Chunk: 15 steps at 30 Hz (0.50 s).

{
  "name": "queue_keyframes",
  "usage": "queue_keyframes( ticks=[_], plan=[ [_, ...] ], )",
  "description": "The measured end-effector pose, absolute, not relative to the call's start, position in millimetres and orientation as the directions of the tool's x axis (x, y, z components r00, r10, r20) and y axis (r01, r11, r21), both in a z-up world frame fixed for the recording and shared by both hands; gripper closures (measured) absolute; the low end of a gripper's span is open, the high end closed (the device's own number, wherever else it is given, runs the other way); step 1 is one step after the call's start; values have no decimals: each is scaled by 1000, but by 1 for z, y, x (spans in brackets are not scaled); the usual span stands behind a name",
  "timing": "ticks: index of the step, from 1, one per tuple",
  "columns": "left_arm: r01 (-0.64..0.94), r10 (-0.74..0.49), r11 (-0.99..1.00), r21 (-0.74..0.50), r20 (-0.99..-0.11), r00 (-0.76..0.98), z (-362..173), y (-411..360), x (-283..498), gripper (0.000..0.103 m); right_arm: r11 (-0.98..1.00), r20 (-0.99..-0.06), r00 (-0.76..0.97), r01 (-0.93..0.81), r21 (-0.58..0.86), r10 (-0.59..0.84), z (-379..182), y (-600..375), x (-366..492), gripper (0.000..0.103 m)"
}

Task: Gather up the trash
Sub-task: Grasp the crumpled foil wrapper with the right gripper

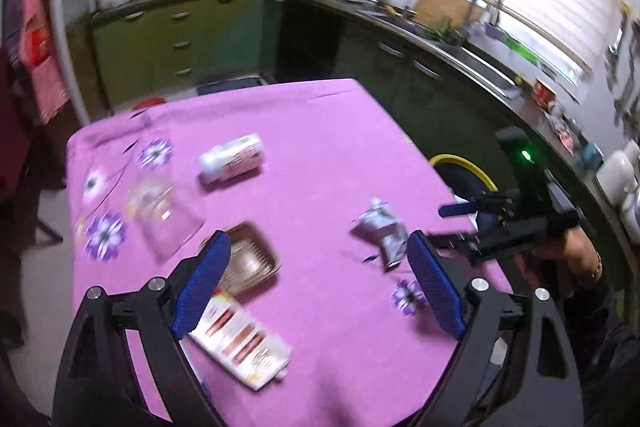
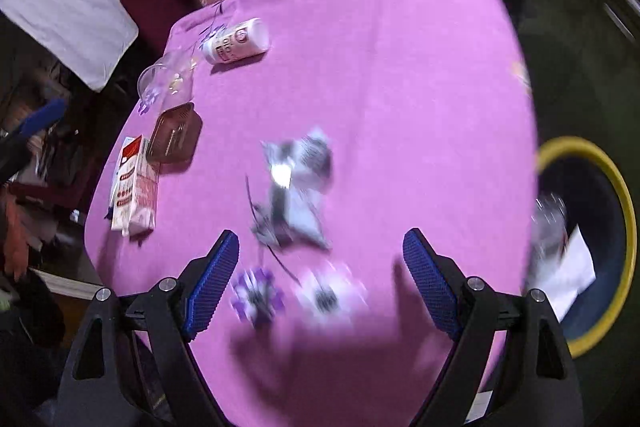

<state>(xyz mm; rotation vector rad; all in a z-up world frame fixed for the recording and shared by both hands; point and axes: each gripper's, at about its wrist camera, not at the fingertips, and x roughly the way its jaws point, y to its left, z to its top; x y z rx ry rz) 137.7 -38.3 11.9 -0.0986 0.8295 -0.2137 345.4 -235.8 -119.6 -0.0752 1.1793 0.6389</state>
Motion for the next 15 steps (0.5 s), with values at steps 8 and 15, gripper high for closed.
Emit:
queue_keyframes(
  ticks=[8,15],
  plan=[
    [94,-211,975,-201,-711,671,-7,-13,109,15,835,-934,178,-522,177,309,-140,-185,372,27],
    [98,-253,963,-251,-716,650,-21,-7,106,15,836,-960,160,-537,111,230,-155,-166,371,44]
  ],
)
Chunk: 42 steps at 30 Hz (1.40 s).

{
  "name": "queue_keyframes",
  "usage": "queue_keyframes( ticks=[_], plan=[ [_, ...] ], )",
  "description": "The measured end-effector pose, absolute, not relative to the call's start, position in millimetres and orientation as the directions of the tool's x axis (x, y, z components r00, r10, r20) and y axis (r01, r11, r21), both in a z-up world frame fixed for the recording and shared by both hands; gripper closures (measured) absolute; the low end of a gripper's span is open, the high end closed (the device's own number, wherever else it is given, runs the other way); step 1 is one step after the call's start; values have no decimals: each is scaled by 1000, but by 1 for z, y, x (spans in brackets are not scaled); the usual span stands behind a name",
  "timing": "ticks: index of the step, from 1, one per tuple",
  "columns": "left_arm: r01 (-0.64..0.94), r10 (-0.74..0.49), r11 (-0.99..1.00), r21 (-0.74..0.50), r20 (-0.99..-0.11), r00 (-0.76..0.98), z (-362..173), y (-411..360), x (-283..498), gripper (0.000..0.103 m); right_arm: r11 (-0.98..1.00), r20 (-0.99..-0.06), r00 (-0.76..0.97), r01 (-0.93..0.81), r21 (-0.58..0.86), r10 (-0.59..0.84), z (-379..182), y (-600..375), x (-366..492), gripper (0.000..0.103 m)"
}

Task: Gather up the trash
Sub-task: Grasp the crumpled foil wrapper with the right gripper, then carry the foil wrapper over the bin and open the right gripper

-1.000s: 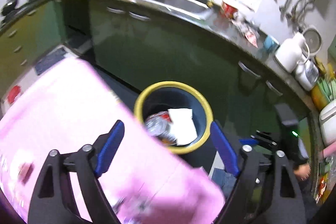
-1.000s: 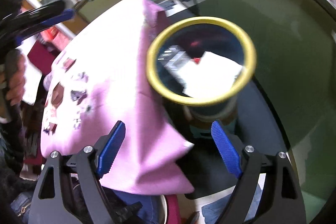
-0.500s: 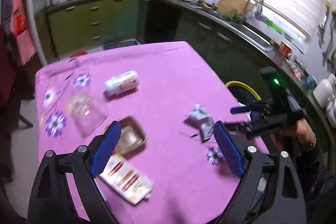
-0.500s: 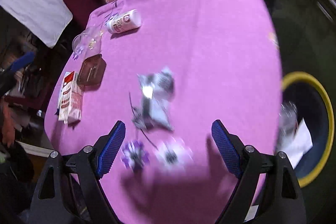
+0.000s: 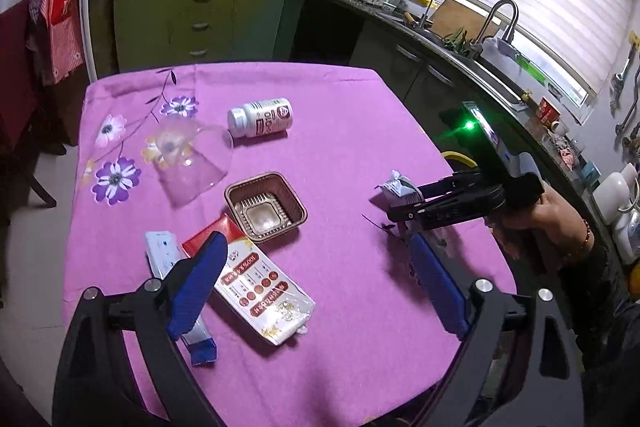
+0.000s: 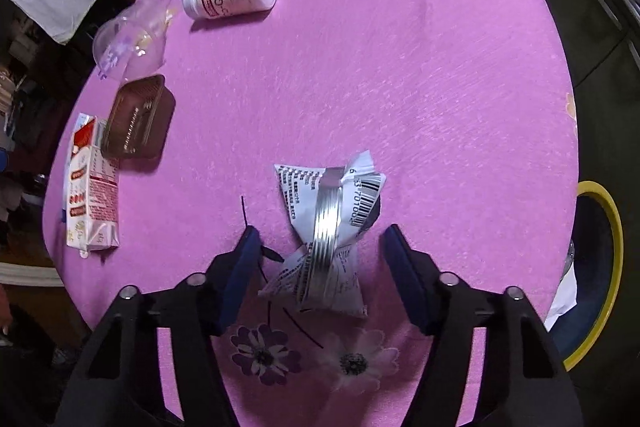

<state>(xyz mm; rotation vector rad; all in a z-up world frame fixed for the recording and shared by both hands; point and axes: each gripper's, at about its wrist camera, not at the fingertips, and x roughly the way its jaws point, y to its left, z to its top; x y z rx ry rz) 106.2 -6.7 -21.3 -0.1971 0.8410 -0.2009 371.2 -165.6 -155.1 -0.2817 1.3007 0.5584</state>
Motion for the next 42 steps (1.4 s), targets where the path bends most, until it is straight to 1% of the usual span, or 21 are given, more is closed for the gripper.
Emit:
queue_keyframes(
  ticks=[2,3,4,5,11,15,17,21,24,27,30,32,33,35,38,42],
  plan=[
    [104,-258,962,-251,-720,644,-23,-7,106,15,838,-962,156,-535,108,224,-158,-163,371,57],
    [108,-261,962,-252,-721,642,-24,-8,105,15,838,-963,152,-534,110,224,-159,-163,371,59],
    [111,-263,961,-252,-721,641,-25,-8,106,15,840,-962,161,-532,104,221,-159,-163,370,66],
    [117,-267,961,-252,-721,640,-25,-9,105,15,841,-960,164,-531,108,226,-159,-163,370,67],
    [129,-281,957,-259,-721,633,-26,-12,106,15,838,-943,188,-528,138,274,-144,-179,359,68],
    [142,-285,957,-254,-721,632,-24,-17,105,14,863,-922,245,-481,152,299,-121,-217,354,68],
    [152,-290,956,-252,-720,631,-24,-21,105,14,901,-911,295,-406,152,287,-110,-256,358,68],
    [169,-300,953,-250,-723,622,-25,-30,107,14,962,-905,366,-237,133,216,-103,-336,370,67],
    [177,-306,952,-251,-728,614,-27,-37,111,14,988,-915,375,-101,117,147,-115,-396,381,67],
    [190,-307,952,-241,-735,605,-28,-46,112,14,994,-926,363,-27,102,105,-130,-429,392,67],
    [201,-299,954,-223,-742,600,-27,-52,114,14,996,-935,347,30,84,68,-152,-451,407,64],
    [200,-293,956,-216,-743,602,-26,-54,115,14,997,-934,357,61,41,17,-159,-458,413,44],
    [198,-291,956,-214,-744,602,-26,-54,116,14,997,-927,373,83,-6,-36,-161,-462,416,43],
    [193,-290,957,-217,-746,600,-26,-52,118,14,995,-919,391,103,-18,-57,-159,-466,415,43],
    [168,-284,959,-229,-751,597,-29,-44,126,13,996,-902,431,87,35,-6,-149,-461,401,39],
    [111,-268,961,-252,-761,591,-31,-34,139,12,996,-859,506,13,93,73,-128,-439,369,35]
  ],
)
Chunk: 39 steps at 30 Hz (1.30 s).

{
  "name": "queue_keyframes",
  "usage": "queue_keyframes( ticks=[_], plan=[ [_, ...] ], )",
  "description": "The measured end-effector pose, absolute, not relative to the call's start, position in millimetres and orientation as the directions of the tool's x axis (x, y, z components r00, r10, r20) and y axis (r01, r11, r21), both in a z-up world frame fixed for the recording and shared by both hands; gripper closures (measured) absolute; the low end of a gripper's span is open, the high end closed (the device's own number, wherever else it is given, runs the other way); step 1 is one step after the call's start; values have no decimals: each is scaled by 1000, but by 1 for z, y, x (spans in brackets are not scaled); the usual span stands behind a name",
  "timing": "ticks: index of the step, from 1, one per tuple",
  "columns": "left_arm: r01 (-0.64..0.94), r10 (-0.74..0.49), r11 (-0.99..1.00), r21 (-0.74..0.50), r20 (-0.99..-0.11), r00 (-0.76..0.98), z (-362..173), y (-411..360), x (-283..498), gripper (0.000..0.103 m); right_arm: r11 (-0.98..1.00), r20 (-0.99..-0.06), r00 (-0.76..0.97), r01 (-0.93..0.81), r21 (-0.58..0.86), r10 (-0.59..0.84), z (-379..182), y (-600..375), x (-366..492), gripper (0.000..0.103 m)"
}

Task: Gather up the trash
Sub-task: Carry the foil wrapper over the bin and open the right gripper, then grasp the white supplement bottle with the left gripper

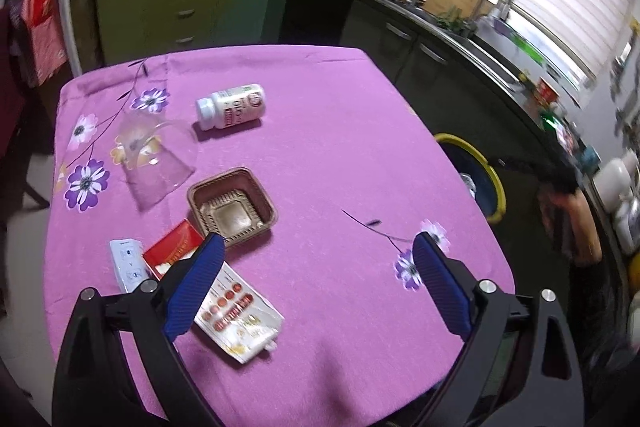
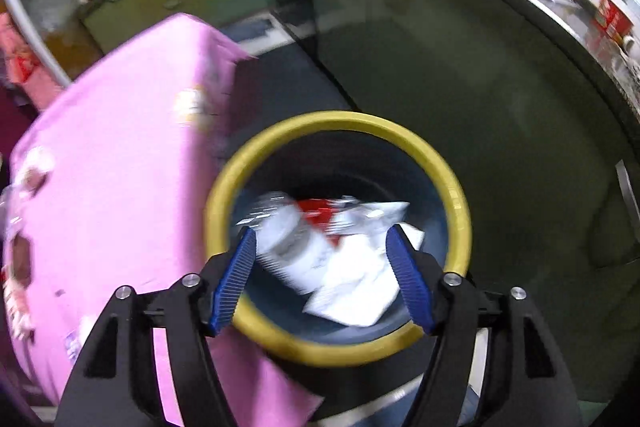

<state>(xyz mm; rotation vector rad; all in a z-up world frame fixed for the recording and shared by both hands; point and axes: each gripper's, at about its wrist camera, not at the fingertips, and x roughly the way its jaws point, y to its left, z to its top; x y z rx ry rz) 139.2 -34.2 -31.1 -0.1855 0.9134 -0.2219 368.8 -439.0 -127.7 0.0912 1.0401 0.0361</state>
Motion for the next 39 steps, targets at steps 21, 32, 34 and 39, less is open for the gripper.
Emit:
queue_keyframes(
  ticks=[21,32,34,39],
  plan=[
    [-355,121,933,-66,-869,480,-58,-22,331,7,965,-808,531,-195,175,254,-130,-371,347,32],
    [-435,170,900,-32,-892,418,-86,-15,366,7,954,-812,507,-225,200,290,-138,-365,355,32],
    [-441,165,897,-37,-897,411,-91,-14,370,7,952,-813,502,-231,201,294,-139,-363,355,32],
    [-450,149,892,-45,-910,386,-104,-11,377,7,950,-814,498,-238,203,299,-138,-360,355,32]
  ],
)
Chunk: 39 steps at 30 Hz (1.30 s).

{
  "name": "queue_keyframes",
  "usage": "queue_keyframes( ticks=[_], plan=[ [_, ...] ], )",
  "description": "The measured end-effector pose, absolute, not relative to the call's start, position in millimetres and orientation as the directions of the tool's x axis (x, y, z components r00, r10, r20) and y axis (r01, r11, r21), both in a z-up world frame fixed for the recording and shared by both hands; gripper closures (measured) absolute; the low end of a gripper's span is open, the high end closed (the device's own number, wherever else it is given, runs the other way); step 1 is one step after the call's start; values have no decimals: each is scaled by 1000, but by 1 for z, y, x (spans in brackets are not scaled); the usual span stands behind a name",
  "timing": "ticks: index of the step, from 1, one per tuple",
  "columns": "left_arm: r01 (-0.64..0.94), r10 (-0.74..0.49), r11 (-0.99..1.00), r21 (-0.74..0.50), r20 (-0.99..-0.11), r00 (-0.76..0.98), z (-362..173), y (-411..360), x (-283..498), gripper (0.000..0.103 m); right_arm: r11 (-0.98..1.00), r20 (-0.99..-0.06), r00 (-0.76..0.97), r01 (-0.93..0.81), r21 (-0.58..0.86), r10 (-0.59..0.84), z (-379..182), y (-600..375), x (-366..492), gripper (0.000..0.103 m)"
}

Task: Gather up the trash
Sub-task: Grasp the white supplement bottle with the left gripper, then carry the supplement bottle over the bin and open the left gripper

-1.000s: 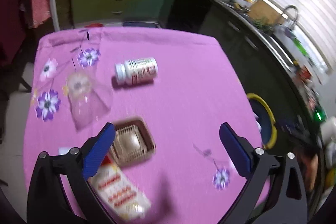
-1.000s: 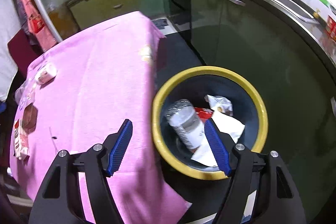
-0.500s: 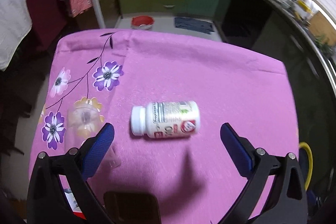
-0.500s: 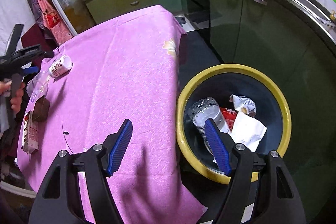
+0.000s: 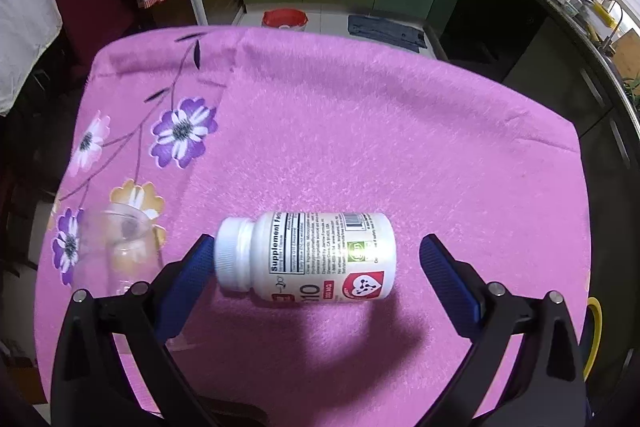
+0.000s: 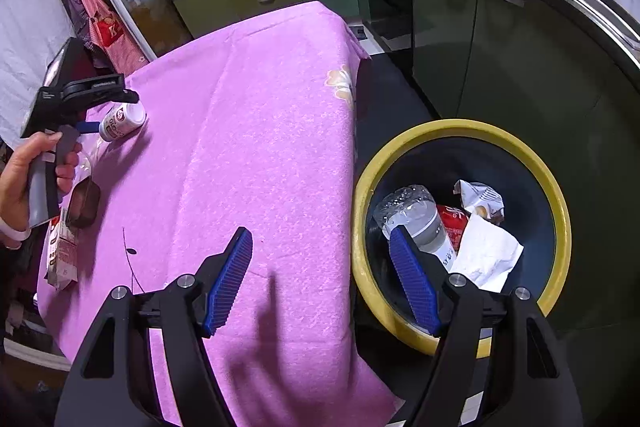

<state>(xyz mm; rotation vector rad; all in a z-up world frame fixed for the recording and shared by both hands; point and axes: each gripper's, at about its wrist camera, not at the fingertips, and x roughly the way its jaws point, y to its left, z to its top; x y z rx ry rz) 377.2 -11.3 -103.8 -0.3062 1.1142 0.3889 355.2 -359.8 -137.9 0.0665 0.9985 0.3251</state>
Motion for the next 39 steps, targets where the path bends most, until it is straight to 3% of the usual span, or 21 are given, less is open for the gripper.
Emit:
queue_keyframes(
  ticks=[4,8,25,32,39],
  plan=[
    [-451,158,892,-36,-909,385,-107,-11,380,8,950,-816,495,-236,203,297,-138,-359,356,32],
    [-455,161,890,-32,-912,378,-110,-10,384,23,950,-821,488,-238,202,296,-138,-357,356,32],
    [-344,123,938,-39,-890,438,-87,-32,364,23,947,-804,508,-245,209,309,-128,-363,347,32],
    [-80,-11,995,-61,-856,518,-45,-114,333,23,964,-778,570,-172,201,264,-112,-398,324,32],
    [293,-258,947,-128,-848,462,-31,-236,310,23,980,-761,629,-4,201,158,-103,-470,285,31]
  ],
)
